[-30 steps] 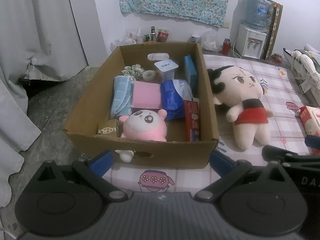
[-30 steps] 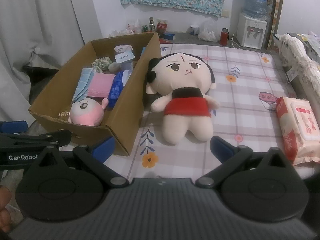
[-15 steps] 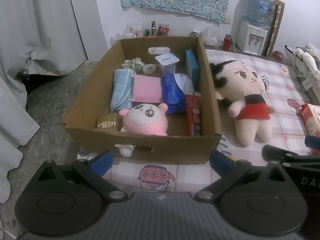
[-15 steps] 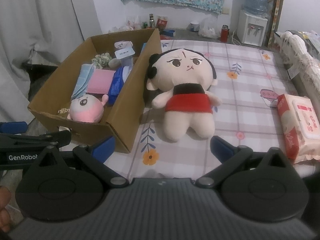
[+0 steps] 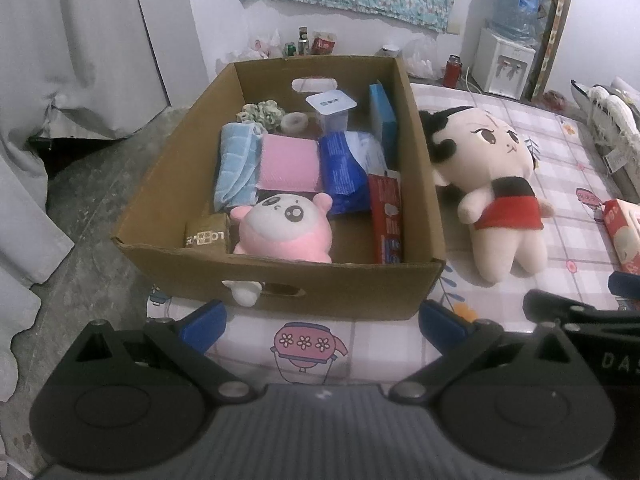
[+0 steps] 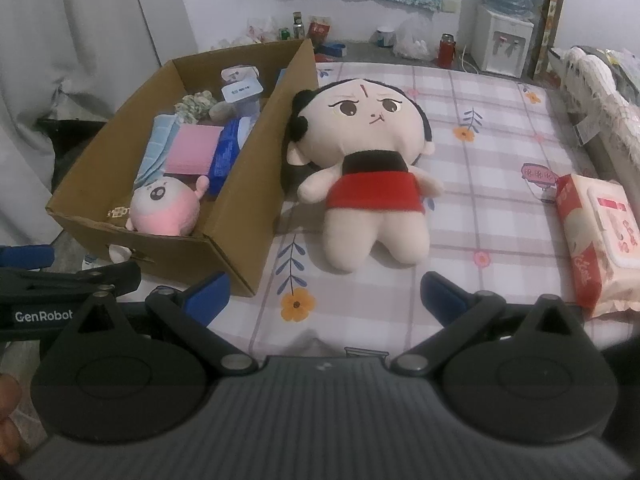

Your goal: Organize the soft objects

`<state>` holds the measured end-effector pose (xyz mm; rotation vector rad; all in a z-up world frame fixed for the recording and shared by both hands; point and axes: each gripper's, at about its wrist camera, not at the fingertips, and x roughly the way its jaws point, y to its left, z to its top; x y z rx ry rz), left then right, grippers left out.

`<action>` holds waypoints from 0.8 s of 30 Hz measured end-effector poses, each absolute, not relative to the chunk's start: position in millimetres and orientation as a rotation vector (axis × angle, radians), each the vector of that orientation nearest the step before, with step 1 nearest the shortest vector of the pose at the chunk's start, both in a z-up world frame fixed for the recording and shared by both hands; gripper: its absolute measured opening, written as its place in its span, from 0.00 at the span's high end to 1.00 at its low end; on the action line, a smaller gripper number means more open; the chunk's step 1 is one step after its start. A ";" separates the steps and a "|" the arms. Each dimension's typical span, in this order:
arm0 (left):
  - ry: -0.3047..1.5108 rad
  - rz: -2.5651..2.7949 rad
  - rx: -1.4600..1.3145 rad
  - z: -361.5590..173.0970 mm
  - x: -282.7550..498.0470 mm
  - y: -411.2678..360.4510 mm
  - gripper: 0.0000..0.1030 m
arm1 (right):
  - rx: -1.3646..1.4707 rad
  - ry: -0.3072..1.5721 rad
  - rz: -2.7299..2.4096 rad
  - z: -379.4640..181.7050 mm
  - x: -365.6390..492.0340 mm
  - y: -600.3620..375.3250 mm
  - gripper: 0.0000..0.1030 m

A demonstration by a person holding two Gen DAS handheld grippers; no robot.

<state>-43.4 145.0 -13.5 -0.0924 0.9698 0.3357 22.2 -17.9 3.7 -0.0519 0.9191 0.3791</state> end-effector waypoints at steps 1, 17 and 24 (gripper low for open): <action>0.970 0.336 -0.093 -13.6 -43.1 144.9 0.00 | -0.053 0.921 0.379 3.4 22.7 -17.3 0.01; 0.974 0.337 -0.095 -15.3 -40.8 147.3 0.00 | -0.058 0.928 0.377 1.6 26.9 -14.8 0.01; 0.976 0.339 -0.098 -16.8 -40.8 149.3 0.00 | -0.061 0.929 0.377 0.4 28.6 -13.2 0.01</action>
